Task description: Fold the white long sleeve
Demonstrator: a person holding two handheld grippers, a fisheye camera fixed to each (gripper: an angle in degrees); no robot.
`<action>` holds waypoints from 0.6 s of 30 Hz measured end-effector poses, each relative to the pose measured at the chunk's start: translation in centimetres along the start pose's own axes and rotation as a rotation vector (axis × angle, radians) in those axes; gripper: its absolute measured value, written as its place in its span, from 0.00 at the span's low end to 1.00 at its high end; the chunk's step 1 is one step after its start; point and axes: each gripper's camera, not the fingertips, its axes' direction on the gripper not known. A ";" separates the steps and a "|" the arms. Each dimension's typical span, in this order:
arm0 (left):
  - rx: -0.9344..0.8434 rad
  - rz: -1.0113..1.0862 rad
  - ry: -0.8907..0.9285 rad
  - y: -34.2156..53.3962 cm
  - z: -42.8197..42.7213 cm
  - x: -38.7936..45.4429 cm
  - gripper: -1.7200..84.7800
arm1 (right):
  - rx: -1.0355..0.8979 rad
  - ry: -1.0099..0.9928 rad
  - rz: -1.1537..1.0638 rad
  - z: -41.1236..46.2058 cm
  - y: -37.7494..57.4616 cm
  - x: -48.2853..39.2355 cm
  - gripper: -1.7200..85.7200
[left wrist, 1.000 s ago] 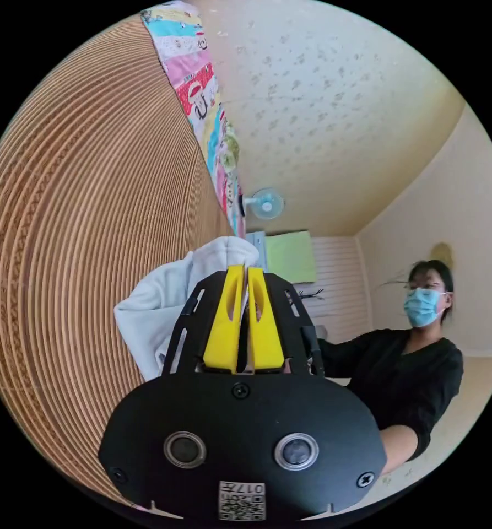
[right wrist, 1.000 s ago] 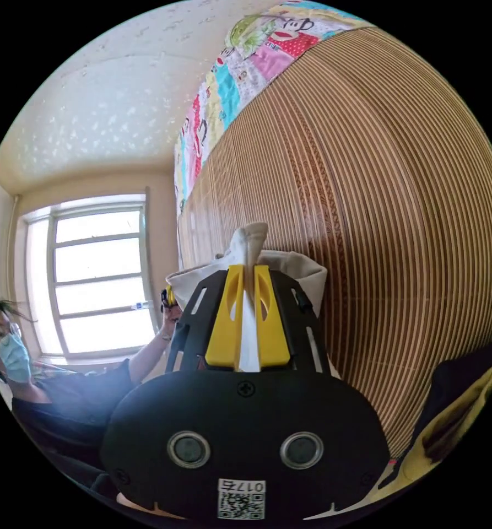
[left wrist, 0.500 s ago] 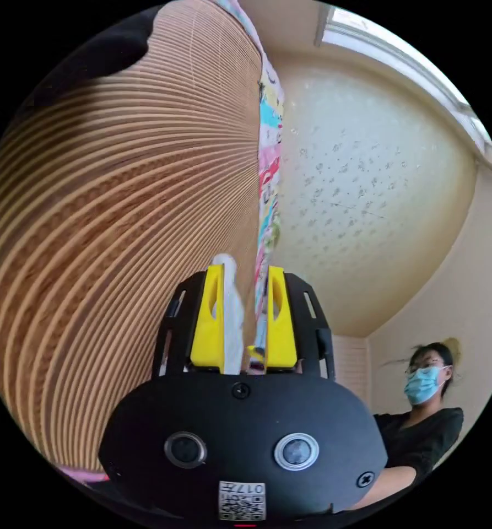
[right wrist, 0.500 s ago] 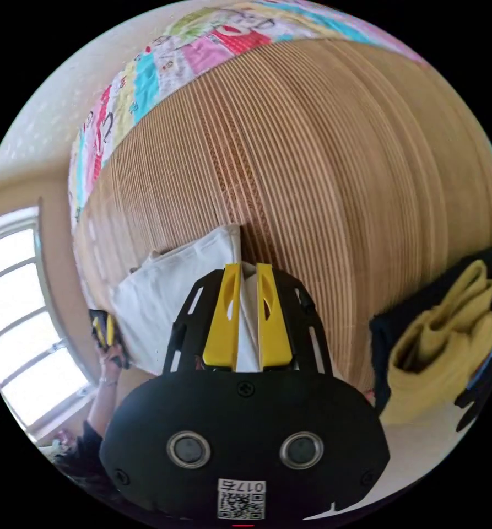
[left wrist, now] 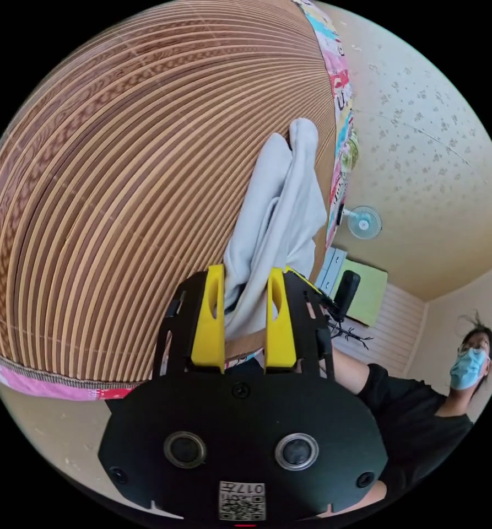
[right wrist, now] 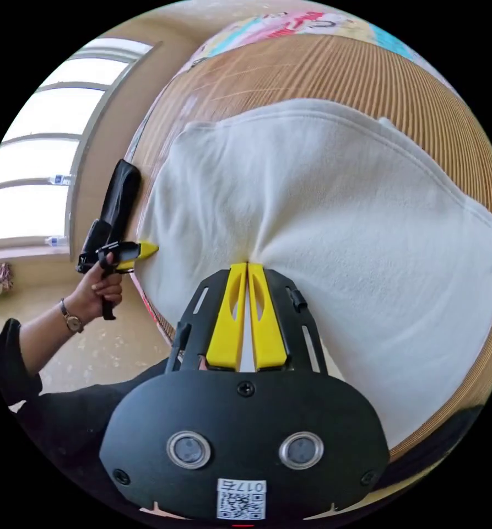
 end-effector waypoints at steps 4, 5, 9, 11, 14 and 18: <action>-0.064 0.244 0.013 0.2 -1.5 5.1 0.12 | -0.140 -0.097 0.054 -3.5 -1.4 2.0 0.03; -0.071 0.324 0.002 0.8 -1.6 7.9 0.12 | -0.083 -0.085 0.030 -6.4 -0.2 2.2 0.03; -0.139 0.600 -0.099 3.3 2.1 18.1 0.11 | 0.065 -0.088 0.073 -14.7 7.7 5.3 0.03; -0.226 0.759 -0.176 5.4 8.4 23.9 0.11 | 0.093 -0.117 0.147 -16.3 12.2 7.9 0.03; -0.324 0.843 -0.176 7.7 17.6 27.5 0.12 | 0.045 -0.144 0.332 -16.5 20.0 12.8 0.03; -0.494 0.790 0.060 9.2 25.5 27.7 0.12 | 0.032 -0.249 0.510 -17.4 29.2 16.7 0.03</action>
